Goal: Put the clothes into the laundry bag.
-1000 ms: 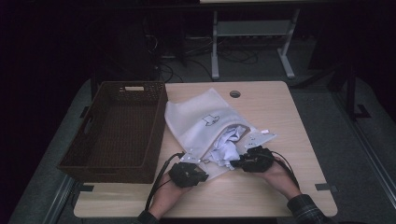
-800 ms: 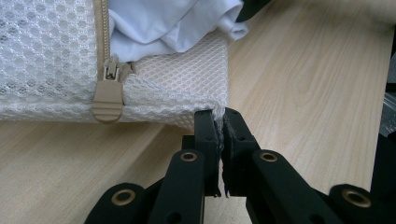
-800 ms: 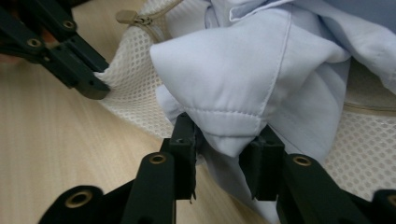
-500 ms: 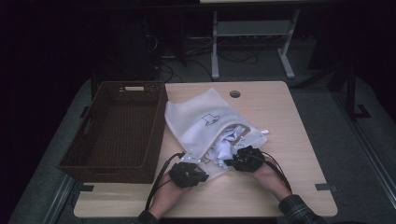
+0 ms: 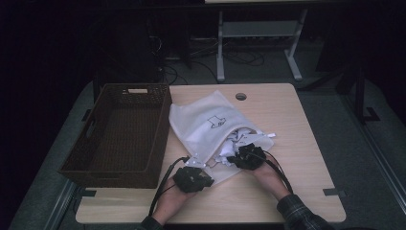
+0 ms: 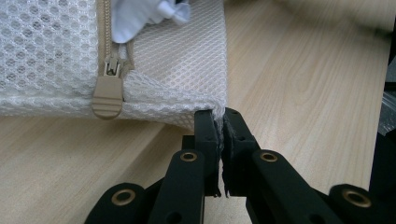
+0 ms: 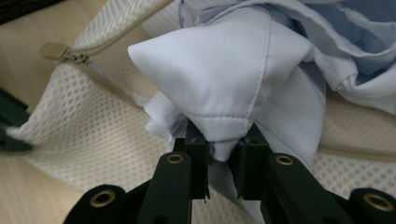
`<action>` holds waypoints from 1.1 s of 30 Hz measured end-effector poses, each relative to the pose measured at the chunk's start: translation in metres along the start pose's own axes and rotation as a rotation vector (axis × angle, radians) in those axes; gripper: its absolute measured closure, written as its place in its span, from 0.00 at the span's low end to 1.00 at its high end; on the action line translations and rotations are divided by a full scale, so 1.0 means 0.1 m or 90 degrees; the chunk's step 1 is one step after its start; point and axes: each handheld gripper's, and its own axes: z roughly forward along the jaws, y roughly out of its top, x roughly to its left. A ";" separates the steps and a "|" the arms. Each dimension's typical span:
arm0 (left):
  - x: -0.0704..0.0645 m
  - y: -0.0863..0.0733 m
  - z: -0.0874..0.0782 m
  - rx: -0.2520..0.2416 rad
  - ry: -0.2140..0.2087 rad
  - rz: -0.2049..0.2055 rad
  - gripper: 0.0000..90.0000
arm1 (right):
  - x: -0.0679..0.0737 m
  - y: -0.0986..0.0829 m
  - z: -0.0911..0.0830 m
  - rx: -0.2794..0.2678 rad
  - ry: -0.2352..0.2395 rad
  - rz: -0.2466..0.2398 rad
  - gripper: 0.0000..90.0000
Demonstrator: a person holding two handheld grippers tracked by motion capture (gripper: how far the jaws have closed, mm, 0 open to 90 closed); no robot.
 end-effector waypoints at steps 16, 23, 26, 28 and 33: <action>-0.01 0.00 -0.01 0.000 0.000 -0.003 0.96 | -0.05 0.20 0.27 -0.016 -0.030 0.016 0.85; -0.01 0.00 0.00 0.004 -0.003 0.000 0.96 | -0.10 0.26 0.39 -0.030 -0.044 0.034 0.85; -0.02 0.01 0.00 0.004 -0.003 0.000 0.96 | -0.12 0.31 0.44 -0.035 -0.052 0.041 0.85; -0.02 0.01 -0.01 0.004 -0.002 0.000 0.96 | -0.13 0.36 0.48 -0.035 -0.058 0.041 0.85; -0.02 0.01 -0.01 -0.002 -0.004 -0.003 0.96 | -0.16 0.46 0.57 -0.034 -0.072 0.036 0.85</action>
